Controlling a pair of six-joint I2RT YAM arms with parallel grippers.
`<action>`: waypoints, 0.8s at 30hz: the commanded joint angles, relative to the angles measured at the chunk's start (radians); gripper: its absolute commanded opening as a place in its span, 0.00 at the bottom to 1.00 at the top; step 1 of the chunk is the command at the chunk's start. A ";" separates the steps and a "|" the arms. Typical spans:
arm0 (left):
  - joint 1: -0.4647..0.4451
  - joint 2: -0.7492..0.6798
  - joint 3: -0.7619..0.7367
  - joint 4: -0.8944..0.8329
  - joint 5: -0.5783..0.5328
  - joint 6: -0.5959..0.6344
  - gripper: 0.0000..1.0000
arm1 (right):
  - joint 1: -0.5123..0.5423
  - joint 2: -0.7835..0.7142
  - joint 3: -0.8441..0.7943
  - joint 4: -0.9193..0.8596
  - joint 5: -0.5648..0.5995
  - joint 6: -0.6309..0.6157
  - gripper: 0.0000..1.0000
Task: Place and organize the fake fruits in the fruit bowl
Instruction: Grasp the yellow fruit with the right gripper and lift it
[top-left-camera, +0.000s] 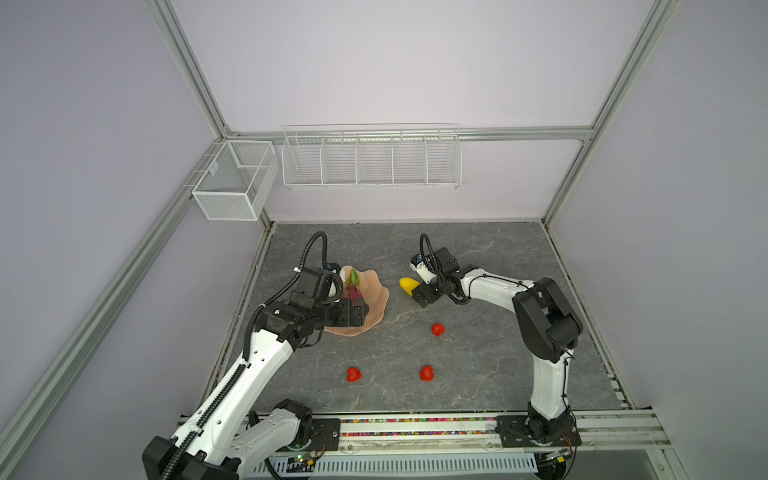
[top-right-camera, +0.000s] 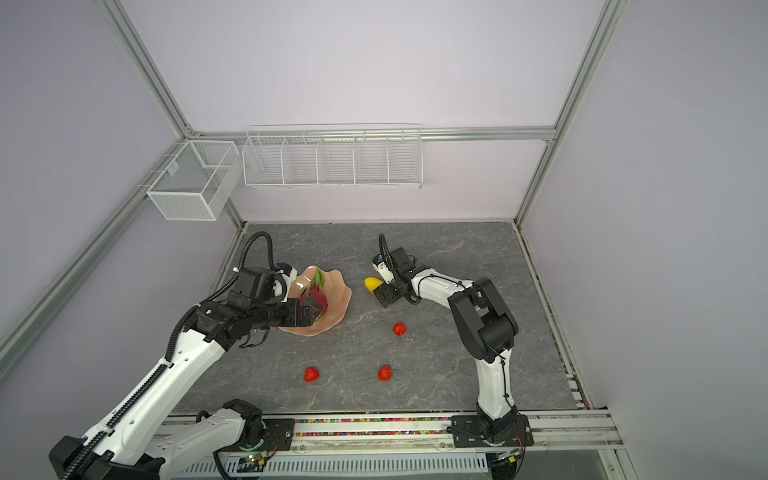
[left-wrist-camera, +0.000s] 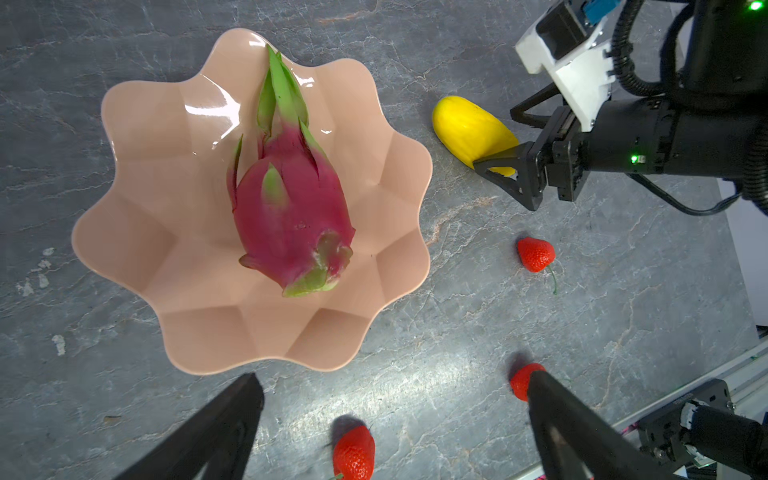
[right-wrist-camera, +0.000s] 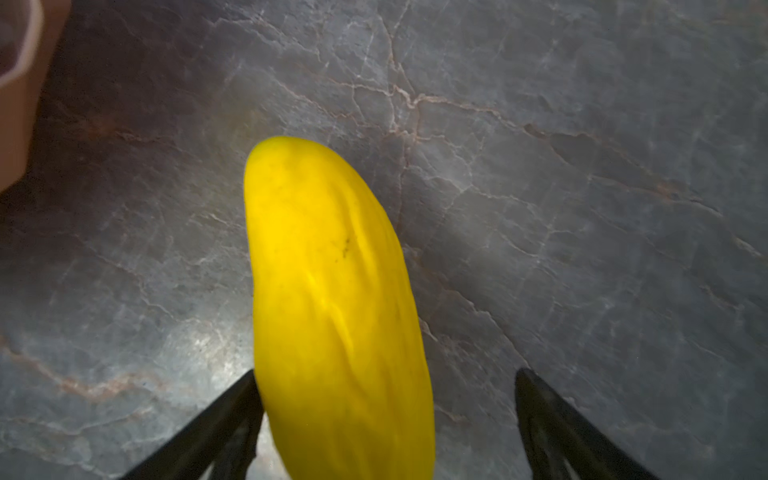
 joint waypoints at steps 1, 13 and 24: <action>-0.003 0.014 -0.003 -0.003 -0.010 -0.007 0.99 | 0.005 0.018 0.026 -0.040 -0.072 -0.028 0.89; -0.003 -0.011 0.005 -0.034 -0.082 -0.022 0.99 | 0.006 0.085 0.118 -0.131 -0.125 -0.017 0.55; -0.003 -0.059 0.008 -0.037 -0.220 -0.049 0.99 | 0.022 -0.158 0.063 -0.114 -0.176 0.131 0.45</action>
